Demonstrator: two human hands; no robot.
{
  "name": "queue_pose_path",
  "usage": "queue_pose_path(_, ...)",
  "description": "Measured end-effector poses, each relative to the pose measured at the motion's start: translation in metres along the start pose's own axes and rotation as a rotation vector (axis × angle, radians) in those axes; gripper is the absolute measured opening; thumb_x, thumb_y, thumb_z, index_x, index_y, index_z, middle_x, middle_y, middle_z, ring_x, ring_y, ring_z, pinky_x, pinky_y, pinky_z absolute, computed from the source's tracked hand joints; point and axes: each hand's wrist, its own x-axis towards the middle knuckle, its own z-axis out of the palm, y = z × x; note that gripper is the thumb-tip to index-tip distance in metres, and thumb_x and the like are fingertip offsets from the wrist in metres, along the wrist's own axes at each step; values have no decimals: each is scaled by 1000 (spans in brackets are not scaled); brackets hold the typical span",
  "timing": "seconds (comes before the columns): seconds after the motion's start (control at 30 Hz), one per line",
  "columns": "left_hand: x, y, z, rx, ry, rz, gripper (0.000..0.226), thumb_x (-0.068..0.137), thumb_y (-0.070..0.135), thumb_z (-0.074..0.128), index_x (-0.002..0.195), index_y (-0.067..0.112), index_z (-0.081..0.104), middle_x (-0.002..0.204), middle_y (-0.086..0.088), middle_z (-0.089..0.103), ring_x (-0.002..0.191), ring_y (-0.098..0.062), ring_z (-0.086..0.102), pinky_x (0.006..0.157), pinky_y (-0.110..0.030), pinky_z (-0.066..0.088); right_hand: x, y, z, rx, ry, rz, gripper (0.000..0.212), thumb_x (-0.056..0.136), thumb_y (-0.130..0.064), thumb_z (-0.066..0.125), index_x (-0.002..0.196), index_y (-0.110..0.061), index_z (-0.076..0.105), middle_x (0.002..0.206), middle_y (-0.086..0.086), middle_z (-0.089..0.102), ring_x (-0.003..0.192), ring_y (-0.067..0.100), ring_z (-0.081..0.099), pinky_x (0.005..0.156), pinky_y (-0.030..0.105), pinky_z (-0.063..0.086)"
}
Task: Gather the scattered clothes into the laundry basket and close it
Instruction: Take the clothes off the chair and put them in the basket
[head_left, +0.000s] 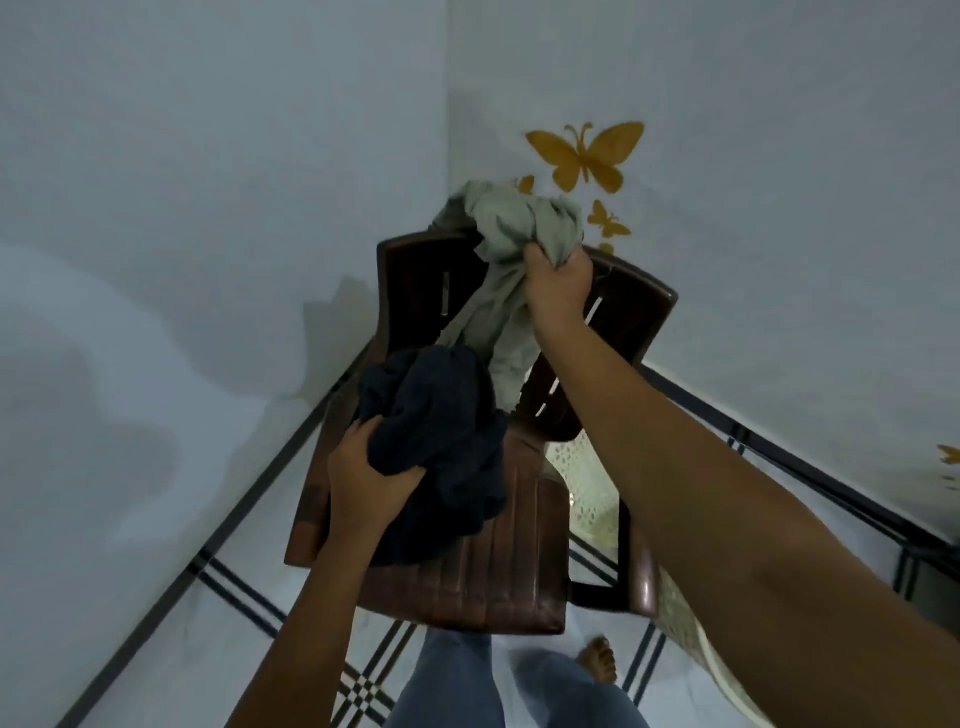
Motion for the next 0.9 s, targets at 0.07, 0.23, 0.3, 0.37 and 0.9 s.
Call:
queue_pose_path(0.07,1,26,-5,-61,47,26,24,65,8,84,78,8,64,80,-4,69,72,-2,63,66,-34,54,5,-40,-16,46,37,-59,21,87,-7,64,108,-2,65,105,11,68,98,21,65,85,29,55)
queue_pose_path(0.23,-7,115,-10,-236,95,113,40,65,3,85,80,33,63,75,19,68,73,6,64,65,-18,54,4,-134,-94,100,97,-254,32,80,-15,63,106,4,67,104,20,71,98,29,68,89,39,58)
queue_pose_path(0.3,-21,151,-6,-282,102,199,35,64,8,85,87,25,66,83,16,67,77,4,65,67,-15,54,-11,-165,-144,142,123,-339,31,81,-13,63,106,5,67,104,21,71,97,25,68,88,36,58)
queue_pose_path(0.37,-39,190,5,-322,83,276,36,61,14,82,93,19,65,88,12,66,81,4,64,69,-11,54,-29,-190,-202,143,134,-439,25,83,-10,64,104,3,69,101,16,71,93,20,68,84,29,58)
queue_pose_path(0.9,-264,313,286,-408,-309,-96,53,77,-13,62,124,10,57,110,-10,62,101,-29,60,88,-39,52,-118,-110,-611,236,-161,-359,17,54,-17,61,65,-19,74,68,-10,68,70,11,64,68,23,51)
